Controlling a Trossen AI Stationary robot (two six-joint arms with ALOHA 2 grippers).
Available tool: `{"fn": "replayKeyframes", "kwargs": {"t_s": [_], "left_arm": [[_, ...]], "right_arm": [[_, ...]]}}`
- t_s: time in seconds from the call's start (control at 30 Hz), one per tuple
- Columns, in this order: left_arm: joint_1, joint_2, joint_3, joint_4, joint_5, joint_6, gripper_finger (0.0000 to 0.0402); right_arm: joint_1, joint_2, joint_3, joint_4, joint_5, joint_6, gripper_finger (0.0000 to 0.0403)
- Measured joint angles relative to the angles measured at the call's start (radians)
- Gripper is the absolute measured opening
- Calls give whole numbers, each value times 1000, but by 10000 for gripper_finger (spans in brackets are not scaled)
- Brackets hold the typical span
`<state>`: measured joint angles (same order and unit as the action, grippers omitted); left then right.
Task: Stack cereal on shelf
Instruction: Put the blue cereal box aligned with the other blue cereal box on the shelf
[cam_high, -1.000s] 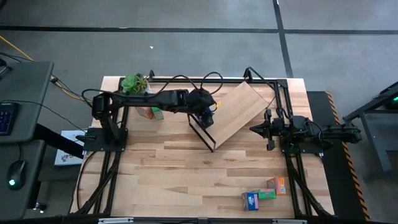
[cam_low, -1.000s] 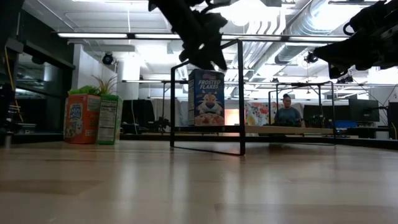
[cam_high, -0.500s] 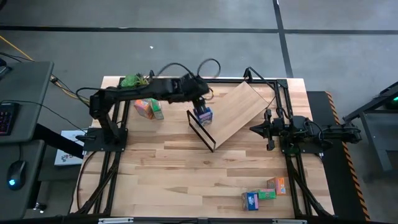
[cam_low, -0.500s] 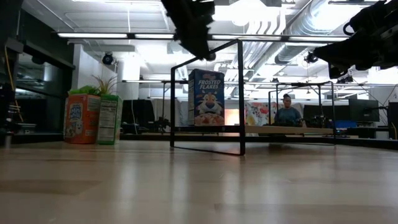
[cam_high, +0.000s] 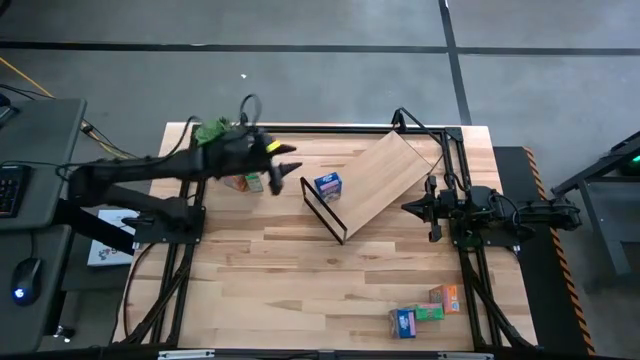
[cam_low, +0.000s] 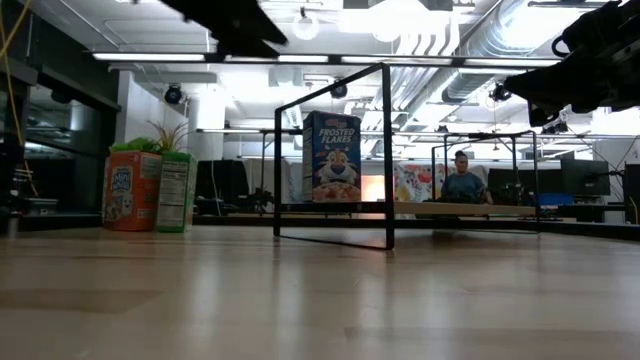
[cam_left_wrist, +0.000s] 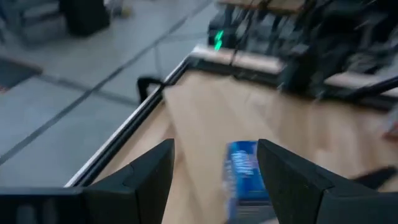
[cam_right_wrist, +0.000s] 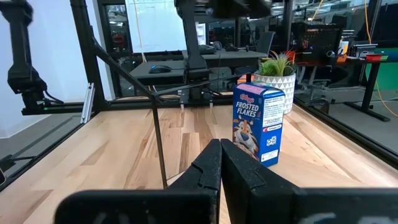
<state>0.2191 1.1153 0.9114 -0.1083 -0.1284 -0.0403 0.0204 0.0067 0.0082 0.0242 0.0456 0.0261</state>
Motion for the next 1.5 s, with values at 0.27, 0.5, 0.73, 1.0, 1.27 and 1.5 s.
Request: {"fn": "replayKeyframes", "kwargs": {"t_s": [0.27, 0.5, 0.73, 1.0, 1.27, 1.5], "left_arm": [[-161, -254, -330, 370, 0, 7, 221], [-231, -351, -508, 645, -8, -9, 220], [-269, -357, -523, 622, -9, -18, 220], [-307, -313, -523, 620, -9, -19, 220], [-319, -296, -523, 627, -15, -19, 220], [-319, -296, -522, 628, -16, -45, 220]], "right_arm": [[0, 0, 0, 0, 0, 0, 0], [0, 0, 0, 0, 0, 0, 0], [0, 2, 0, 168, 30, 264, 0], [19, 150, 0, 729, -147, 304, 0], [106, 660, 215, 796, -73, 177, 0], [105, 972, 527, 573, -24, 210, 0]]}}
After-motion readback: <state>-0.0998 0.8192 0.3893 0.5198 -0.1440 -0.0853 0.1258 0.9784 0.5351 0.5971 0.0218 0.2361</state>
